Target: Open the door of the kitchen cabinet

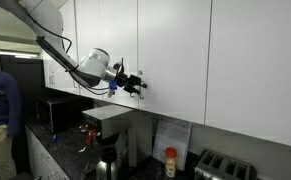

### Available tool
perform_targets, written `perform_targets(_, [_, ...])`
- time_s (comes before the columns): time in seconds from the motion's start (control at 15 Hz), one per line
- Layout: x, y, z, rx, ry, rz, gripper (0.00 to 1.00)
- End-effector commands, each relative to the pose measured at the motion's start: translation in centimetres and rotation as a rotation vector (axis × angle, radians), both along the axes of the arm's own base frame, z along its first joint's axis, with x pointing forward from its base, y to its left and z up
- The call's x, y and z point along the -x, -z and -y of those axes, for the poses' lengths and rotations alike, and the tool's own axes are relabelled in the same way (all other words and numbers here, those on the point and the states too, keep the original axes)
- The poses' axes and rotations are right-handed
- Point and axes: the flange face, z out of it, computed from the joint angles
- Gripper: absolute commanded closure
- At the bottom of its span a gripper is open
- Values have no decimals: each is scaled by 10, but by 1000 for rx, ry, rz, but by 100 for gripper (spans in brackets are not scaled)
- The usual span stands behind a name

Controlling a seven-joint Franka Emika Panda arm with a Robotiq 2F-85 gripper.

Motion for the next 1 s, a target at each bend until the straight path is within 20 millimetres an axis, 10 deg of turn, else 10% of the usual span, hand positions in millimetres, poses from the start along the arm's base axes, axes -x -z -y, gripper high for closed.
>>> perform_targets(0.0, [-6,0,2,44,24,18,0])
perform_targets(0.93, [2,1,-18,209,190,64,0])
